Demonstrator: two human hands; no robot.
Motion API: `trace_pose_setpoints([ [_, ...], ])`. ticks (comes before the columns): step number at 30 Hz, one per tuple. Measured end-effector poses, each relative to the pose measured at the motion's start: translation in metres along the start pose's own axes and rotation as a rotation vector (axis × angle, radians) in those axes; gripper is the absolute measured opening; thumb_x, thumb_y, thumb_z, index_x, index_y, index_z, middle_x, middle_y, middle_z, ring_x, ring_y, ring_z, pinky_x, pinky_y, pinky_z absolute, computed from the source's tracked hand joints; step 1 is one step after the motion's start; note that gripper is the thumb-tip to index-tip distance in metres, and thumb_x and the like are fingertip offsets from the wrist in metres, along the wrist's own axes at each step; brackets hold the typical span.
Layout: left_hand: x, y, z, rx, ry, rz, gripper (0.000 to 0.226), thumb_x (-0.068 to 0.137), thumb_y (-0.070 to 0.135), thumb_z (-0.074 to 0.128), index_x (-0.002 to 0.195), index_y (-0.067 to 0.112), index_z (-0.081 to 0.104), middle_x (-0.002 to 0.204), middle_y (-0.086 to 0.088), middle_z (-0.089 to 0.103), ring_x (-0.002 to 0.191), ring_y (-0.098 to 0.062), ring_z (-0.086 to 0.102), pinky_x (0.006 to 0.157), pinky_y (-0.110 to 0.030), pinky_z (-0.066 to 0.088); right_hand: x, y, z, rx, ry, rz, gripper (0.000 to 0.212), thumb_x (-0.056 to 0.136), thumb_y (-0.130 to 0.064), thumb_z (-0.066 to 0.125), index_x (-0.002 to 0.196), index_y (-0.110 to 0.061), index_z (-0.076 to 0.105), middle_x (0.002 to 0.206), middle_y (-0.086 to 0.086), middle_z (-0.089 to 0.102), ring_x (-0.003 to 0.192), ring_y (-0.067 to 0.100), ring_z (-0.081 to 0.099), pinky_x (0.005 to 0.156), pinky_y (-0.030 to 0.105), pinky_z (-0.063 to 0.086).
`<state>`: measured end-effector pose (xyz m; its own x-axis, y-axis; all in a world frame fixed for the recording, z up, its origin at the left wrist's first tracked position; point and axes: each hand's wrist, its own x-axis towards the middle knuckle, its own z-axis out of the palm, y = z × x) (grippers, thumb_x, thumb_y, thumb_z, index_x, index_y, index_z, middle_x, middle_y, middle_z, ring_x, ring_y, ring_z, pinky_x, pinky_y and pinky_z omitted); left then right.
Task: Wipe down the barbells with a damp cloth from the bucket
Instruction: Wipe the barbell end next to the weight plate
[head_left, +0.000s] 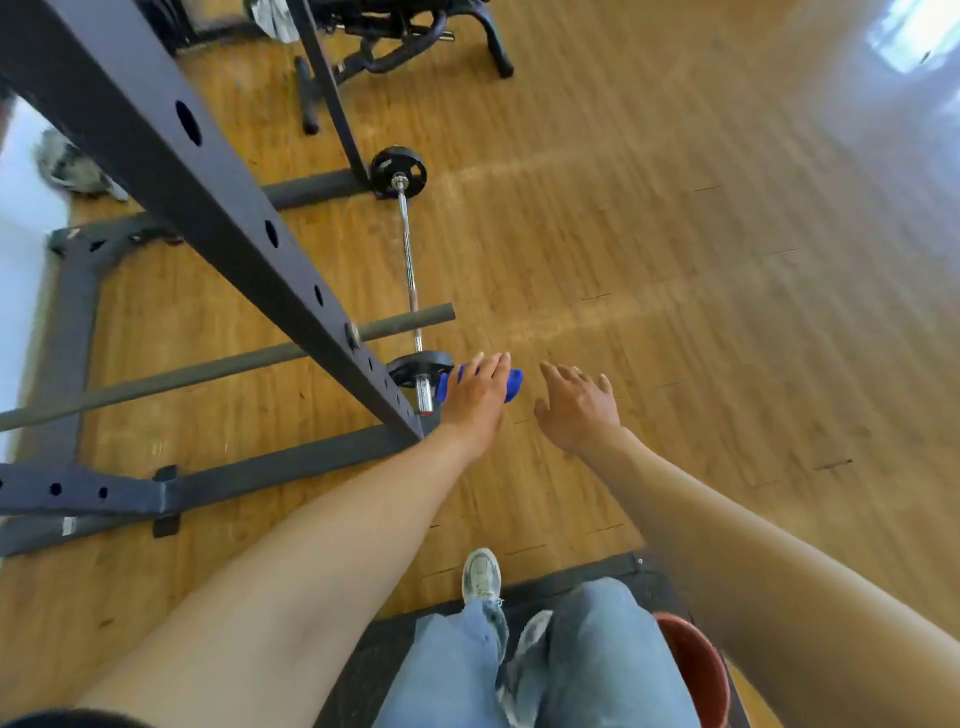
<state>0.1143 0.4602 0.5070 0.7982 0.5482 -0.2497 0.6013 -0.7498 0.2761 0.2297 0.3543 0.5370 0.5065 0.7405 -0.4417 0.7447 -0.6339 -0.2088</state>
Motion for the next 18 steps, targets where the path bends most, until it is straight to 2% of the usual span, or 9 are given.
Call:
trace_pose_setpoints([
  [10,0.138,-0.008,0.015,-0.086,-0.036,-0.190,0.092,0.090,-0.007,0.065,0.162,0.012,0.011,0.168,0.000,0.017,0.157,-0.026,0.010,0.125,-0.045,0.015,0.163,0.035,-0.041,-0.067,-0.074,-0.151,0.060,0.105,-0.037,0.042,0.158,-0.020,0.021,0.162,0.001,0.031,0.153,0.021,0.022,0.124,0.049,0.015],
  [14,0.200,-0.006,0.030,-0.134,0.011,-0.341,0.079,0.097,-0.002,0.055,0.162,0.014,0.013,0.165,0.001,0.022,0.155,-0.024,0.014,0.124,-0.042,0.018,0.248,0.051,-0.064,-0.126,-0.128,-0.258,0.059,0.105,-0.034,0.040,0.159,-0.021,0.019,0.162,0.000,0.030,0.153,0.022,0.020,0.124,0.049,0.014],
  [18,0.258,-0.002,0.045,-0.243,0.066,-0.569,0.075,0.098,-0.003,0.052,0.161,0.014,0.016,0.165,0.000,0.025,0.153,-0.020,0.020,0.123,-0.035,0.020,0.326,0.063,-0.086,-0.194,-0.172,-0.387,0.059,0.105,-0.031,0.038,0.159,-0.019,0.017,0.161,0.002,0.030,0.153,0.022,0.019,0.124,0.050,0.013],
])
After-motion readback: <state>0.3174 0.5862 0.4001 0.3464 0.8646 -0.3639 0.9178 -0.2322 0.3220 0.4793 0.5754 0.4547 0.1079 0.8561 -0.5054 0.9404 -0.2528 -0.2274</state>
